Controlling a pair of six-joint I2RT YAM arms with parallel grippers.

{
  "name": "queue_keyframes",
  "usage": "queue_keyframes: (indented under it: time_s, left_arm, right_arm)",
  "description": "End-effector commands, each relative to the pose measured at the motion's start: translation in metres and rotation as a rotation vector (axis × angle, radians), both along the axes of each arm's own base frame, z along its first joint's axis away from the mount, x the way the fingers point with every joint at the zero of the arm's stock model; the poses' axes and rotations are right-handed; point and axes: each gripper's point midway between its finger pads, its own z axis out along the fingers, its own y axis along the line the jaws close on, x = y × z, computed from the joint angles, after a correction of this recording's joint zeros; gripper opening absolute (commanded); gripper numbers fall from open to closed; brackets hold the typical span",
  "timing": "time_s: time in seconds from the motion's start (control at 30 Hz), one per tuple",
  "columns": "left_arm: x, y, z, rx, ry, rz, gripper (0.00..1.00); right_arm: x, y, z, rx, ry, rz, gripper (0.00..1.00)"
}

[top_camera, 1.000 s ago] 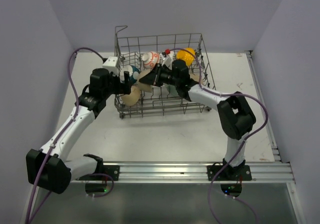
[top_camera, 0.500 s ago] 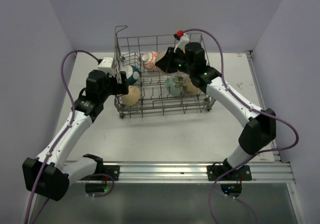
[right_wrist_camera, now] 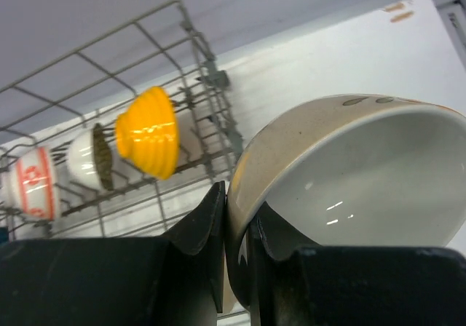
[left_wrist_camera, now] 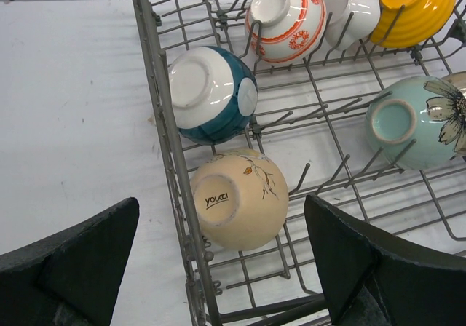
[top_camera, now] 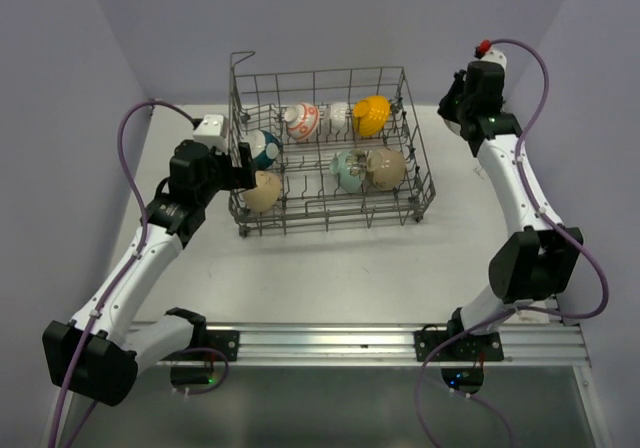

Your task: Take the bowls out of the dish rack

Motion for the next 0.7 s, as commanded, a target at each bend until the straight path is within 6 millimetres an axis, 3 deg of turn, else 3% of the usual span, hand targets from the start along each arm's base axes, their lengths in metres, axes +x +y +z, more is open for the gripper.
queue_keyframes:
  time_s: [0.0, 0.2, 0.23, 0.3, 0.33, 0.37, 0.43, 0.47, 0.67]
  left_arm:
    - [-0.003, -0.002, 0.014, -0.011, -0.040, -0.014, 1.00]
    - [-0.004, -0.003, 0.014, -0.006, -0.044, -0.026, 1.00]
    - [-0.004, -0.005, 0.013, -0.007, -0.041, -0.035, 1.00]
    - [-0.005, -0.006, 0.014, -0.007, -0.044, -0.039, 1.00]
    - [-0.005, -0.005, 0.014, -0.008, -0.042, -0.037, 1.00]
    - [-0.005, -0.006, 0.014, -0.009, -0.042, -0.039, 1.00]
    - [-0.005, -0.006, 0.015, -0.008, -0.045, -0.042, 1.00]
    - [-0.005, -0.006, 0.015, -0.008, -0.045, -0.042, 1.00]
    - [-0.005, -0.007, 0.014, -0.005, -0.039, -0.045, 1.00]
  right_arm:
    - [0.012, -0.042, -0.001, -0.041, -0.001, -0.127, 0.00]
    - [0.039, -0.080, -0.073, -0.029, 0.166, -0.173, 0.00]
    - [0.045, -0.081, -0.077, -0.033, 0.178, -0.169, 0.00]
    - [0.052, -0.082, -0.109, -0.050, 0.257, -0.152, 0.00]
    - [0.056, -0.082, -0.111, -0.054, 0.261, -0.150, 0.00]
    - [0.058, -0.084, -0.130, -0.058, 0.298, -0.150, 0.00]
    - [0.064, -0.085, -0.140, -0.071, 0.317, -0.143, 0.00]
    - [0.066, -0.085, -0.160, -0.078, 0.357, -0.137, 0.00]
    - [0.074, -0.083, -0.186, -0.082, 0.425, -0.108, 0.00]
